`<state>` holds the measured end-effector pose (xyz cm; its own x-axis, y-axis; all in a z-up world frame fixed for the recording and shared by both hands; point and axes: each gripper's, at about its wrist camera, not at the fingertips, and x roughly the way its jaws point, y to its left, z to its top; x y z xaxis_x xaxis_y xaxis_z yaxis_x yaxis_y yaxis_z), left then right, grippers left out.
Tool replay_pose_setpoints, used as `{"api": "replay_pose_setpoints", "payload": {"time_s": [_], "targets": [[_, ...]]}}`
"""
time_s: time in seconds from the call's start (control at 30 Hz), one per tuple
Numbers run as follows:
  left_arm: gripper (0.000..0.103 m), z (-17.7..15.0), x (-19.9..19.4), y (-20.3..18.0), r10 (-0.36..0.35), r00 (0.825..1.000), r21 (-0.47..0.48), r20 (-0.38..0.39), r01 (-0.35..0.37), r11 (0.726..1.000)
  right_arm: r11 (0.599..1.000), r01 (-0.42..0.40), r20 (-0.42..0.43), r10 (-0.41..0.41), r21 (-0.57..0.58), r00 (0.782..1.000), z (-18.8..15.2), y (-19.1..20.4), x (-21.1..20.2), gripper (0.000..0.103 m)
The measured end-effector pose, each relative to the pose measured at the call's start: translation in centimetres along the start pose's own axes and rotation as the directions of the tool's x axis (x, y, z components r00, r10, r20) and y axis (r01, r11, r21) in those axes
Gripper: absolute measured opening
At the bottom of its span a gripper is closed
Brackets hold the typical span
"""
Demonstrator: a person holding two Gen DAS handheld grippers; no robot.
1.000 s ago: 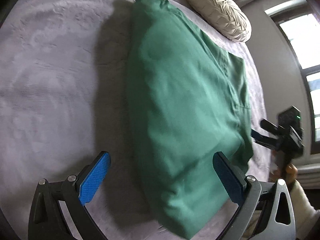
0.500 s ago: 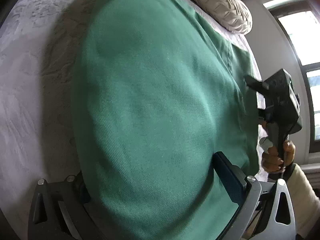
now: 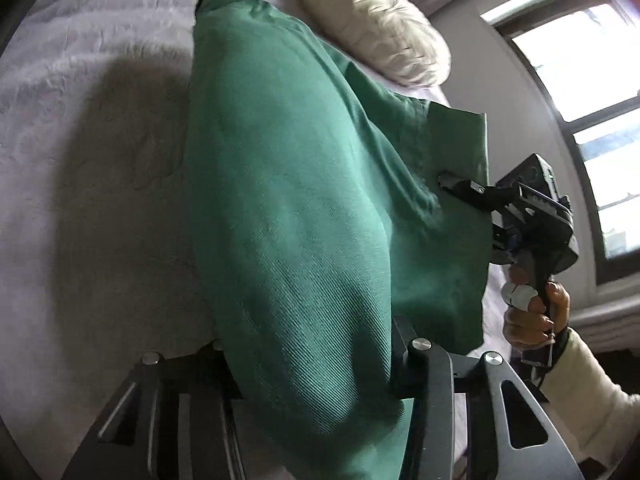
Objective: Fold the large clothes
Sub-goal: 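Grasp the jacket sleeve ends with the right tool and lift them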
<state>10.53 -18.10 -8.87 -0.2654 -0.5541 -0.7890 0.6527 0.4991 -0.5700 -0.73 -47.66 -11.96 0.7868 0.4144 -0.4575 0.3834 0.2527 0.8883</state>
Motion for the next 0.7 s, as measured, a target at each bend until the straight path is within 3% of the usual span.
{"api": "replay_pose_setpoints", "payload": {"time_s": [0.2,0.4,0.57,0.67,0.7], "targets": [[0.047,-2.5,-5.7,0.6,-0.021,1.0,0.024,-0.022,0.022,0.999,0.999,-0.034,-0.029,0.034,0.004,0.999,-4.2,3.8,0.0,0.017],[0.047,-8.7,-10.7,4.3,0.032,0.996,0.035,-0.08,-0.029,0.999,0.996,-0.066,-0.096,0.072,0.061,0.993,-11.4,5.4,3.5,0.017],[0.051,-13.7,-9.7,9.8,0.088,0.983,-0.048,-0.163,-0.097,0.994,0.989,-0.044,-0.146,0.065,0.141,0.987,-16.9,2.9,9.2,0.017],[0.059,-15.2,-8.5,12.8,0.107,0.979,-0.12,-0.174,-0.129,0.984,0.988,0.009,-0.129,0.012,0.157,0.992,-17.0,1.5,11.6,0.018],[0.059,-15.4,-8.9,13.0,0.099,0.981,-0.123,-0.168,-0.12,0.985,0.988,0.059,-0.124,-0.042,0.143,0.991,-16.7,1.5,11.8,0.019]]}}
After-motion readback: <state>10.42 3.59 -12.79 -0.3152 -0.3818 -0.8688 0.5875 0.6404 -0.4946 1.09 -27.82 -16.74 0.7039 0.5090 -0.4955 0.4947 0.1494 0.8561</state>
